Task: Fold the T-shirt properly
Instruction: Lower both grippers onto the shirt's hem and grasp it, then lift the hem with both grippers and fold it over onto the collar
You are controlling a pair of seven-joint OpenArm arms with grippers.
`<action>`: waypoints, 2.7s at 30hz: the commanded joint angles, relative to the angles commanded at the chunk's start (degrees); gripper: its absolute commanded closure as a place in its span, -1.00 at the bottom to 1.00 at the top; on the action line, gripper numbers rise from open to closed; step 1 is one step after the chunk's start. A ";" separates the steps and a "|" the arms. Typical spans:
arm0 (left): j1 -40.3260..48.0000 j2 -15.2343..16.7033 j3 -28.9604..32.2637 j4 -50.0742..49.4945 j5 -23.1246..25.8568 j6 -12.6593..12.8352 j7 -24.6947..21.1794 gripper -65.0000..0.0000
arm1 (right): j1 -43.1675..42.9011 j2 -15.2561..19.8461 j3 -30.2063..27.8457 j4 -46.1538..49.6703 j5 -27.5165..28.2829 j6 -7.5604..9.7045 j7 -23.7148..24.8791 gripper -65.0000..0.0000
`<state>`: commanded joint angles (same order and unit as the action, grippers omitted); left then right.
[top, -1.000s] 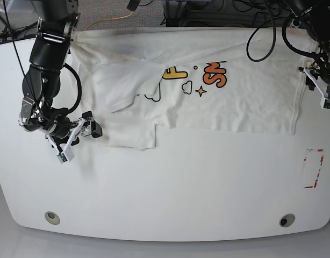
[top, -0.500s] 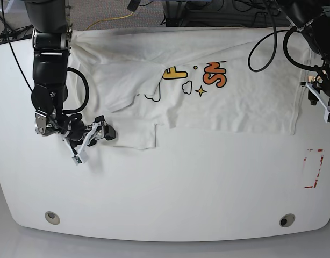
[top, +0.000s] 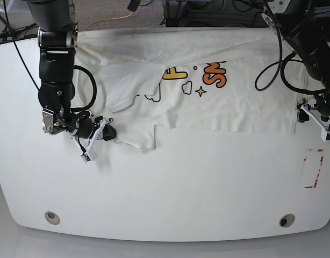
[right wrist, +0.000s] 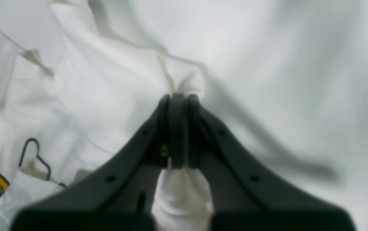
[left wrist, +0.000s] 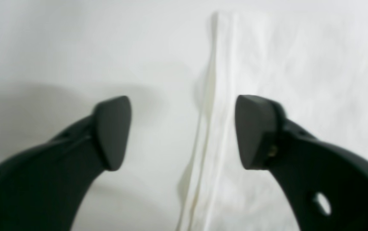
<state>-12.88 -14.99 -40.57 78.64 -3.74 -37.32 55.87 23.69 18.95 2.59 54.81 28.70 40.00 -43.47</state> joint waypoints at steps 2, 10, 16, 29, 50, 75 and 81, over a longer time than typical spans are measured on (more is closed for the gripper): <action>-0.88 0.00 2.64 -4.04 0.00 0.18 -3.78 -0.54 | 0.00 0.00 0.00 0.00 0.00 0.00 0.00 1.00; -3.52 -1.32 6.07 -16.70 0.00 0.35 -12.75 -0.54 | 0.00 0.00 0.00 0.00 0.00 0.00 0.00 1.00; -5.45 -3.52 6.15 -24.70 -0.09 0.00 -15.21 -0.54 | 0.00 0.00 0.00 0.00 0.09 0.00 0.00 1.00; -5.71 -2.46 10.37 -25.93 -0.26 -0.18 -16.18 0.98 | 0.09 0.00 0.00 5.63 0.00 0.00 -1.58 1.00; 0.70 -2.02 10.29 -0.44 -0.44 -2.68 -12.92 1.00 | -2.46 2.11 0.53 28.66 0.35 0.00 -12.22 1.00; 16.44 0.35 -2.90 23.65 -0.35 -2.68 3.96 1.00 | -25.32 1.49 11.08 52.66 0.62 0.00 -15.74 1.00; 21.45 2.02 -4.40 29.36 -0.26 -2.68 9.58 1.00 | -32.97 -0.18 11.43 57.85 0.62 0.00 -16.18 1.00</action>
<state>8.57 -12.97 -44.97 108.00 -4.00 -40.00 65.45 -9.27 18.77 14.02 112.66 29.32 40.00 -59.65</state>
